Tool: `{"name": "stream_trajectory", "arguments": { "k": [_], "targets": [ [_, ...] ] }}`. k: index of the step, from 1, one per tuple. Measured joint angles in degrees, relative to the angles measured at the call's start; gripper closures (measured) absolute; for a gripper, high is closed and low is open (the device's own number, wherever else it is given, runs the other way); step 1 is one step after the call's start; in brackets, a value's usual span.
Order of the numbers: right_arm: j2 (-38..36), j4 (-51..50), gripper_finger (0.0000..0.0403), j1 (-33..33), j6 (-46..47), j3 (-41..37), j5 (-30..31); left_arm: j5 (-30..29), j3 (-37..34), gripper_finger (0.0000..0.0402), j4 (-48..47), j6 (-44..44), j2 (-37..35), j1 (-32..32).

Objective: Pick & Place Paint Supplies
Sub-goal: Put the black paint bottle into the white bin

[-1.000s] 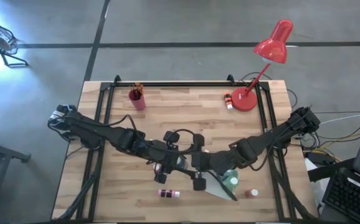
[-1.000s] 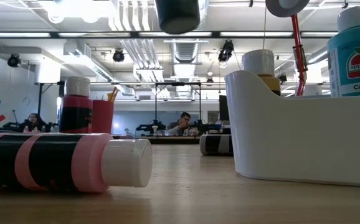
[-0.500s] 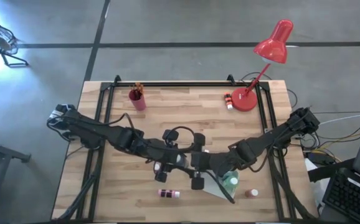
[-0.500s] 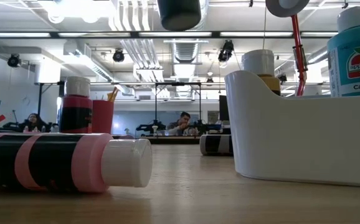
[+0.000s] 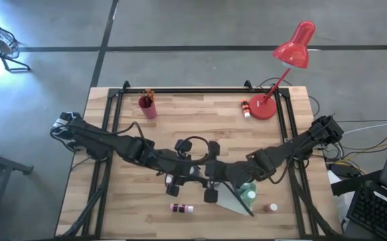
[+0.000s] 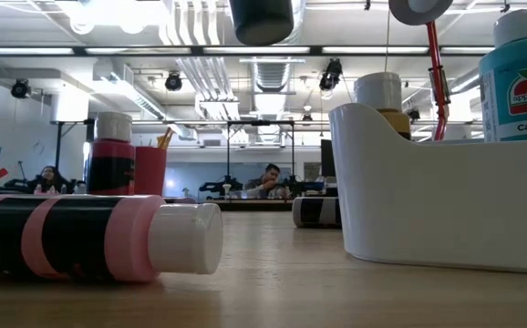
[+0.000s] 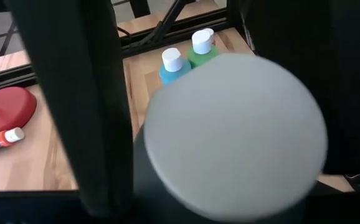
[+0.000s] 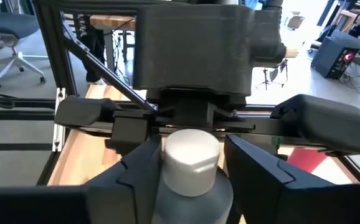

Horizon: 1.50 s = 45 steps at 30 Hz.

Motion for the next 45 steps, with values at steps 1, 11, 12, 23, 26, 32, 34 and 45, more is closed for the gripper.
{"name": "stream_trajectory", "arguments": {
  "k": [1, 11, 12, 23, 26, 32, 34, 45],
  "targets": [
    [0.0, 0.0, 0.0237, 0.0, 0.0, 0.0, 0.0, 0.0, 0.0, 0.0223, 0.0, 0.0, 0.0, 0.0],
    [0.1, -0.7, 0.0266, -0.6, 0.8, -0.1, -0.1, 0.0, 0.0, 0.0223, 0.3, 0.8, 0.1, 0.0],
    [0.1, -0.7, 0.0262, -0.8, 0.5, -0.1, -0.2, 0.0, 0.0, 0.0223, 0.4, 1.0, 0.1, 0.0],
    [0.1, -1.4, 0.0290, -2.0, 1.2, -0.1, -0.5, -0.3, 0.6, 0.0223, 0.2, 1.7, 0.0, 0.2],
    [0.0, -1.6, 0.0290, -2.0, 0.3, 0.0, -0.5, -0.9, 0.7, 0.0219, -0.2, 1.7, 0.0, 0.2],
    [-2.0, -8.9, 0.0290, -0.7, 1.5, 0.9, 0.4, -2.3, 1.0, 0.0139, -5.4, 0.6, -1.6, 0.2],
    [-3.5, -13.8, 0.0290, 0.4, 2.9, 2.0, 2.3, -5.0, 1.0, 0.0121, -8.5, -1.9, -3.3, 0.0],
    [-8.4, -32.5, 0.0290, 11.7, 16.5, 5.8, 18.3, -30.4, -5.4, 0.0111, -12.1, -12.2, -18.1, -4.1]
  ]
}}
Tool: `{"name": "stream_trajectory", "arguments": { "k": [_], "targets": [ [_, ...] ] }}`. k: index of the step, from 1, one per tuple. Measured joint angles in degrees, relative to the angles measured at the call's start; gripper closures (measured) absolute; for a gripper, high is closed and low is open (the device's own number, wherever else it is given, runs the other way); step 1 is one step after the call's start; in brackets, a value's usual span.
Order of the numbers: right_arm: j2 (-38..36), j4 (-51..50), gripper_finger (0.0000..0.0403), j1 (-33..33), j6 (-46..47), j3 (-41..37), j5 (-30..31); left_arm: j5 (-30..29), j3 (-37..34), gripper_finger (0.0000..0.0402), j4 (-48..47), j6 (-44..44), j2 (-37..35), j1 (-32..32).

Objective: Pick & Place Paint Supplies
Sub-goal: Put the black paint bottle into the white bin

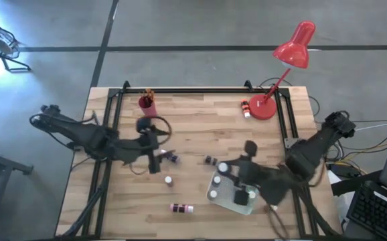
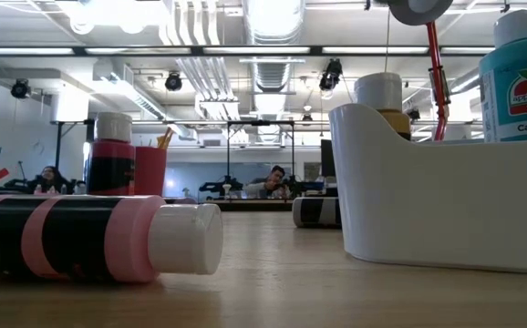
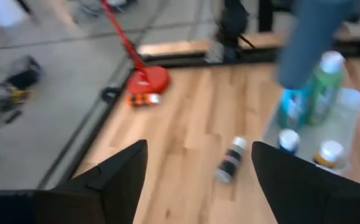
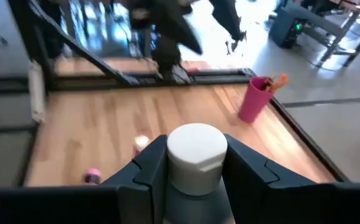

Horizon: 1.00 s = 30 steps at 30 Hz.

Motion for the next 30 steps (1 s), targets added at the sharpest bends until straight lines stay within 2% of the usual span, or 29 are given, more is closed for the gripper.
{"name": "stream_trajectory", "arguments": {
  "k": [2, 7, 13, 21, 30],
  "targets": [
    [-0.5, 0.7, 0.0290, 2.4, 1.9, -0.2, 1.6, -2.4, -2.0, 0.0111, 2.5, -0.9, -2.4, -0.5],
    [0.4, 0.8, 0.0290, 6.7, 5.2, -1.4, 5.2, -4.3, -6.6, 0.0111, 7.6, -0.2, -6.6, -0.6],
    [2.7, 1.0, 0.0290, 11.1, 14.1, -5.0, 10.8, -11.9, -11.0, 0.0111, 13.7, 1.8, -10.2, -0.6],
    [4.9, 4.3, 0.0290, 18.7, 23.1, -8.4, 22.6, -12.5, -13.4, 0.0110, 20.0, 6.1, -12.2, -0.6],
    [10.0, 11.6, 0.0290, 23.7, 24.6, -7.9, 25.3, -16.7, -13.6, 0.0110, 22.0, 8.4, -12.2, -0.5]
  ]
}}
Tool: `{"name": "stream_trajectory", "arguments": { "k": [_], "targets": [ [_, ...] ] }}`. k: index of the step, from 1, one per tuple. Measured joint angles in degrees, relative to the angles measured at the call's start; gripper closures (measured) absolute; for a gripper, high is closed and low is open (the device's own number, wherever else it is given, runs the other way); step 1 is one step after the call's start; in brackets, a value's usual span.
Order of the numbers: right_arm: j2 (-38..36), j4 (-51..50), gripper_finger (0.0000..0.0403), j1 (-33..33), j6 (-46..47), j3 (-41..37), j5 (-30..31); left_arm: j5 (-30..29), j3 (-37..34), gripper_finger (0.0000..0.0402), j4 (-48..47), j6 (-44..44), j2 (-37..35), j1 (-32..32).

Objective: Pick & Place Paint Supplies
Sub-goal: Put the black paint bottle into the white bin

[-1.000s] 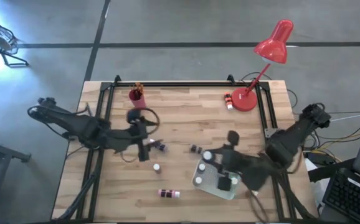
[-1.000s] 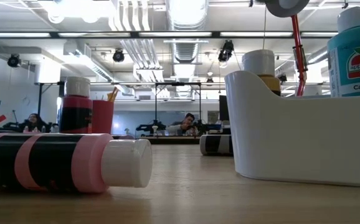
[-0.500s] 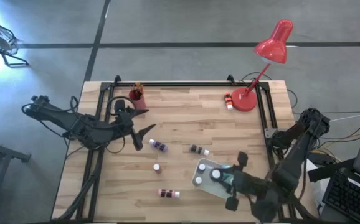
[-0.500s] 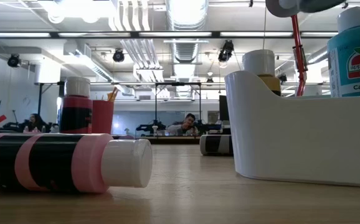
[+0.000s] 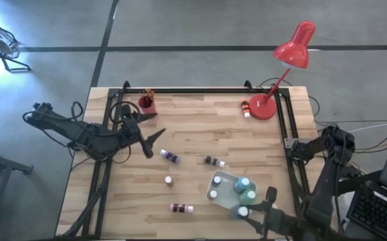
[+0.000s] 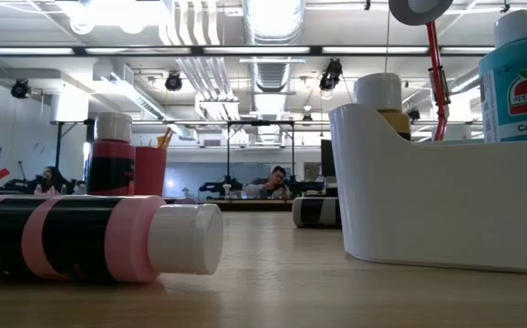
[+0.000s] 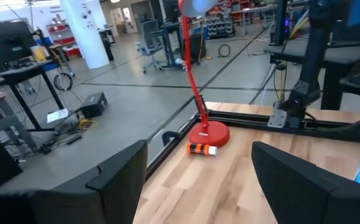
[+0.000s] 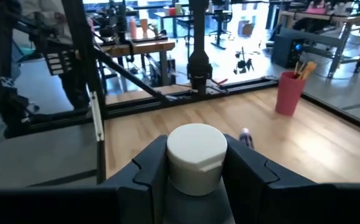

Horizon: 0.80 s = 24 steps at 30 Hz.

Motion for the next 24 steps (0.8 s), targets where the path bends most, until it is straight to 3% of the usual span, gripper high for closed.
{"name": "stream_trajectory", "arguments": {
  "k": [10, 17, 24],
  "targets": [
    [6.6, -0.3, 0.0290, 0.2, 8.9, 0.0, 2.9, -0.1, 0.0, 0.0110, 0.3, -0.3, 0.0, 0.0],
    [8.1, -1.4, 0.0290, 0.0, 8.4, 0.0, 3.4, -0.1, 0.0, 0.0110, 0.3, -0.4, 0.0, 0.3],
    [9.3, -12.3, 0.0290, -1.4, 20.2, -0.1, 3.8, -0.1, 0.0, 0.0110, 0.3, -0.4, 0.0, 0.4]
  ]
}}
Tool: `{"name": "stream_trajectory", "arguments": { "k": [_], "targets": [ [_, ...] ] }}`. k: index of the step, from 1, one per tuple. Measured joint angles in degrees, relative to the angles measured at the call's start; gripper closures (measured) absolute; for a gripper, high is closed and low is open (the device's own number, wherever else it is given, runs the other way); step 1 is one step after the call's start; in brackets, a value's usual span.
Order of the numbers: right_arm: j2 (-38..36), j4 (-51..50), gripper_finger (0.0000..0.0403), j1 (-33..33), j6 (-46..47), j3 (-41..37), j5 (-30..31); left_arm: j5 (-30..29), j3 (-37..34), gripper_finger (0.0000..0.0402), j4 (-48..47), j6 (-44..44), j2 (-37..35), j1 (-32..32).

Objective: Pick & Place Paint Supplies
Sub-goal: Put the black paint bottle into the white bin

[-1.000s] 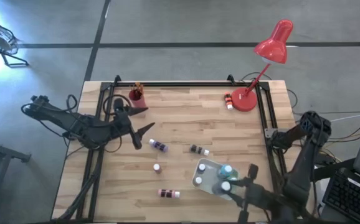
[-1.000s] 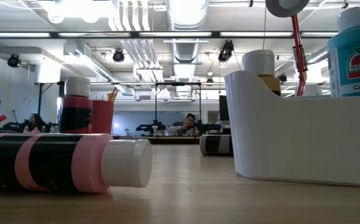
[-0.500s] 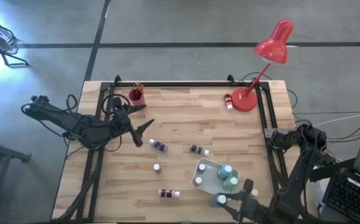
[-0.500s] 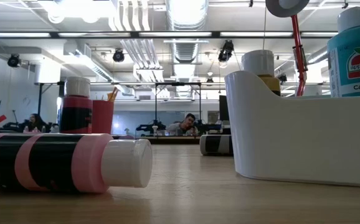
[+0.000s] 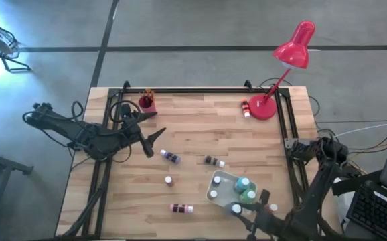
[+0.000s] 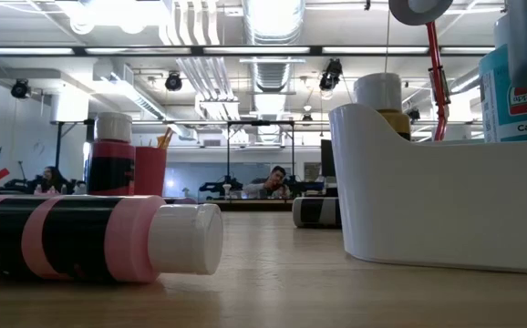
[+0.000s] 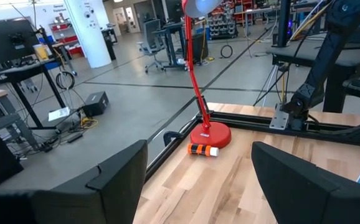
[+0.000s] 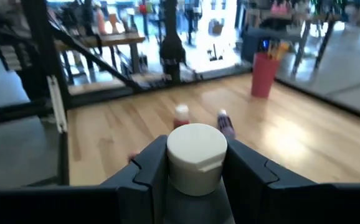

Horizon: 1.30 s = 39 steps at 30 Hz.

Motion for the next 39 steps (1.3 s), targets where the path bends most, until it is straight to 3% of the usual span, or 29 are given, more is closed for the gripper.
{"name": "stream_trajectory", "arguments": {
  "k": [4, 21, 29, 39],
  "targets": [
    [0.4, -6.3, 0.0290, -1.0, 7.3, -0.4, -3.2, 0.0, 0.0, 0.0110, 0.0, 0.0, 0.0, 0.0],
    [0.0, -10.5, 0.0290, -1.1, 14.9, -4.0, -2.4, 0.0, 0.0, 0.0110, 0.0, -0.1, 0.0, 0.0],
    [0.2, -19.7, 0.0290, -0.4, 24.4, -4.2, -5.2, 0.0, 0.0, 0.0110, -0.1, -0.2, 0.0, 0.0],
    [0.1, -18.7, 0.0290, -0.2, 26.2, -6.1, -6.8, 0.0, 0.0, 0.0110, 0.0, -0.2, 0.0, 0.0]
  ]
}}
